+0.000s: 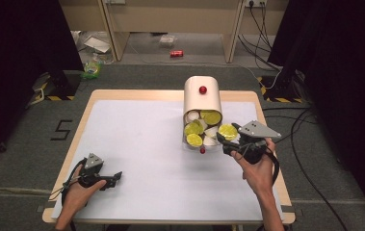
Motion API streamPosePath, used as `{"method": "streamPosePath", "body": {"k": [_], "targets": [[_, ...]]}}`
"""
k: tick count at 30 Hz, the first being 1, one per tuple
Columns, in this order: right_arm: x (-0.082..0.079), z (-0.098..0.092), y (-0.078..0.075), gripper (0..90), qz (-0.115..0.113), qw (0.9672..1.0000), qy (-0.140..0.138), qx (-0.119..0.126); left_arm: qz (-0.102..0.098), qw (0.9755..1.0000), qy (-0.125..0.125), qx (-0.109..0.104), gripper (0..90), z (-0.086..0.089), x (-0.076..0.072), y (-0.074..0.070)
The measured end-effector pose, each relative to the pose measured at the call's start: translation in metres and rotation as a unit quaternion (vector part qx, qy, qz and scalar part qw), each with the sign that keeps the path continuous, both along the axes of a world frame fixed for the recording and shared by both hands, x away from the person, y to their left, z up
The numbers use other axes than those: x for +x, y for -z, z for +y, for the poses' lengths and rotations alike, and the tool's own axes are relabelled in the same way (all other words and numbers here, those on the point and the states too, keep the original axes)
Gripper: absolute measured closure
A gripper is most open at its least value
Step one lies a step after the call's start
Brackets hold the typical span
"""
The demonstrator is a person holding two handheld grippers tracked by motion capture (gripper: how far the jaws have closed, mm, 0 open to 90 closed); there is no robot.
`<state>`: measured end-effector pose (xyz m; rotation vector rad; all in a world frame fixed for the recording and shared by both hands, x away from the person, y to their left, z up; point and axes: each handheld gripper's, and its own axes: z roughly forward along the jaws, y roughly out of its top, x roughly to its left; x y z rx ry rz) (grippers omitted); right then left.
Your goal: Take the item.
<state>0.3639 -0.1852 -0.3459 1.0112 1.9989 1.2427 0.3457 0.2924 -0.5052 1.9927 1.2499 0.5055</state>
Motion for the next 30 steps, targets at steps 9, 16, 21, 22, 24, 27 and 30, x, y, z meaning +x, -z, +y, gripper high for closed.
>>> {"method": "streamPosePath", "body": {"k": [9, 16, 21, 22, 24, 27, 30], "targets": [[-0.005, -0.017, 0.001, 38.3, -0.002, 0.9999, 0.017, 0.003, 0.000, 1.0000, 0.000, 0.000, 10.0, 0.000, 0.000, 0.000], [-0.005, -0.027, 0.007, 38.3, 0.007, 0.9995, 0.030, -0.001, 0.000, 1.0000, 0.000, 0.000, 9.9, 0.000, 0.000, 0.000], [-0.003, -0.033, 0.014, 38.3, 0.012, 0.9991, 0.041, -0.002, 0.000, 1.0000, 0.000, 0.000, 9.9, 0.000, 0.000, 0.000], [-0.003, -0.035, 0.015, 38.3, 0.012, 0.9990, 0.043, -0.002, 0.000, 1.0000, 0.000, 0.000, 10.0, 0.000, 0.000, 0.000], [-0.002, -0.038, 0.018, 38.3, 0.015, 0.9988, 0.046, -0.004, 0.000, 1.0000, 0.000, 0.000, 10.0, 0.000, 0.000, 0.000], [-0.002, -0.041, 0.022, 38.3, 0.020, 0.9985, 0.051, -0.005, 0.000, 1.0000, 0.000, 0.000, 10.0, 0.000, 0.000, 0.000], [-0.001, -0.046, 0.030, 38.3, 0.026, 0.9978, 0.060, -0.006, 0.000, 1.0000, 0.000, 0.000, 10.0, 0.000, 0.000, 0.000]]}}
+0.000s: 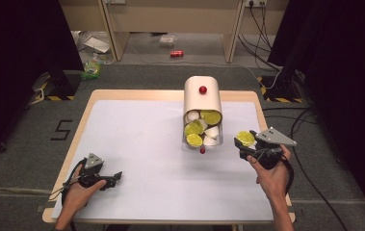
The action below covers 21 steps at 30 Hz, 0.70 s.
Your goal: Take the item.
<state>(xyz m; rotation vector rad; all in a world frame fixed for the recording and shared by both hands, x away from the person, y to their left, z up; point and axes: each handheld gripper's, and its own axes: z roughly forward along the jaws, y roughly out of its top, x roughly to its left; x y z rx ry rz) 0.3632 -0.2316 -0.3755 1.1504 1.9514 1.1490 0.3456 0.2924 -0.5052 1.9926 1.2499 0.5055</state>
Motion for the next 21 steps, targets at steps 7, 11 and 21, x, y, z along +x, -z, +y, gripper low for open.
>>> {"method": "streamPosePath", "body": {"k": [7, 11, 21], "targets": [[0.005, -0.006, 0.018, 38.2, 0.017, 0.9998, 0.012, 0.001, 0.000, 1.0000, 0.000, 0.000, 10.0, 0.000, 0.000, 0.000], [0.006, -0.010, 0.025, 38.3, 0.020, 0.9996, 0.019, -0.003, 0.000, 1.0000, 0.000, 0.000, 10.0, 0.000, 0.000, 0.000], [0.008, -0.017, 0.034, 38.2, 0.026, 0.9993, 0.027, -0.002, 0.000, 1.0000, 0.000, 0.000, 9.9, 0.000, 0.000, 0.000]]}}
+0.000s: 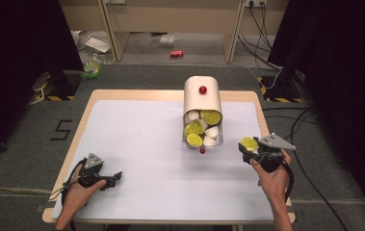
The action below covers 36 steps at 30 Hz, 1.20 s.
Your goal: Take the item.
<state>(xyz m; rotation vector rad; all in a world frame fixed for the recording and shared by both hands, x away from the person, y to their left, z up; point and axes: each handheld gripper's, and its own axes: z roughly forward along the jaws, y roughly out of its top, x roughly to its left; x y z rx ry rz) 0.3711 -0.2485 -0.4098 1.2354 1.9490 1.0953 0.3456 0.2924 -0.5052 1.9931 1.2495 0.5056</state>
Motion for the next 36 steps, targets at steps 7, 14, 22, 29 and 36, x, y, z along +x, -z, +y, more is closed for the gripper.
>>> {"method": "streamPosePath", "body": {"k": [7, 14, 22, 29, 36], "targets": [[0.003, -0.002, 0.009, 38.3, 0.011, 0.9999, 0.004, -0.003, 0.000, 1.0000, 0.000, 0.000, 10.0, 0.000, 0.000, 0.000], [0.007, -0.003, 0.019, 38.2, 0.022, 0.9997, 0.005, -0.008, 0.000, 1.0000, 0.000, 0.000, 10.0, 0.000, 0.000, 0.000], [0.010, -0.002, 0.028, 38.2, 0.035, 0.9993, 0.006, -0.013, 0.000, 1.0000, 0.000, 0.000, 10.0, 0.000, 0.000, 0.000], [0.012, -0.006, 0.037, 38.2, 0.046, 0.9988, 0.011, -0.012, 0.000, 1.0000, 0.000, 0.000, 9.9, 0.000, 0.000, 0.000], [0.014, -0.006, 0.045, 38.2, 0.058, 0.9981, 0.014, -0.017, 0.000, 1.0000, 0.000, 0.000, 10.0, 0.000, 0.000, 0.000]]}}
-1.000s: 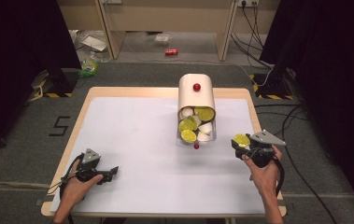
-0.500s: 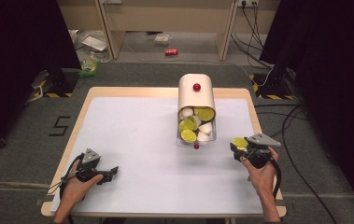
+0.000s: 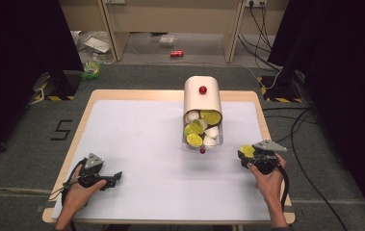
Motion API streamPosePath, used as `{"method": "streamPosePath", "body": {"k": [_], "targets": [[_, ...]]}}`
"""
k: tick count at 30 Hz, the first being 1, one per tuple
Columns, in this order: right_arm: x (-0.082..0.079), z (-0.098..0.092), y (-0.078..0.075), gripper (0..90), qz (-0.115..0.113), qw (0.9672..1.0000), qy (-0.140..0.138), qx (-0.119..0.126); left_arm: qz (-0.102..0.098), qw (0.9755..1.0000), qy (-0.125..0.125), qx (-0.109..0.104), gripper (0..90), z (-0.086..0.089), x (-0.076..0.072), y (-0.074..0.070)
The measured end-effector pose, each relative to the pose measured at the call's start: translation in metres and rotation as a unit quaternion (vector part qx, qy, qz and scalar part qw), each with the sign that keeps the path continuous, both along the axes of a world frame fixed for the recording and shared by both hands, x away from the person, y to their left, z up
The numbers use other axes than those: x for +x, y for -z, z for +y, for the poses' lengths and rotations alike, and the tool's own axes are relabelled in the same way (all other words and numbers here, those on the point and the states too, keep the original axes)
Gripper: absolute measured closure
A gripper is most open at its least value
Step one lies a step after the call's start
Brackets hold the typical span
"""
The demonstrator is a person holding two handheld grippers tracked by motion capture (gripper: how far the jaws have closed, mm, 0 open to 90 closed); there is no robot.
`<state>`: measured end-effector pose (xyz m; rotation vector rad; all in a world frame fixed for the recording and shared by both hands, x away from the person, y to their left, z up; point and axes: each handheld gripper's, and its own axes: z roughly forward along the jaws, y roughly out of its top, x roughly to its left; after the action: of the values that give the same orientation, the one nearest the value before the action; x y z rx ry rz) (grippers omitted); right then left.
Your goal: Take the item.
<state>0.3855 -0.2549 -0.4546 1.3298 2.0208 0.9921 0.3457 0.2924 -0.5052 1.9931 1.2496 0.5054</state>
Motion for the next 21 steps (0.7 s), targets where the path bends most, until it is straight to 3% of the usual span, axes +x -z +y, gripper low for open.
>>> {"method": "streamPosePath", "body": {"k": [21], "targets": [[0.005, 0.000, 0.018, 38.1, 0.030, 0.9995, 0.003, -0.014, 0.000, 1.0000, 0.000, 0.000, 9.9, 0.000, 0.000, 0.000]]}}
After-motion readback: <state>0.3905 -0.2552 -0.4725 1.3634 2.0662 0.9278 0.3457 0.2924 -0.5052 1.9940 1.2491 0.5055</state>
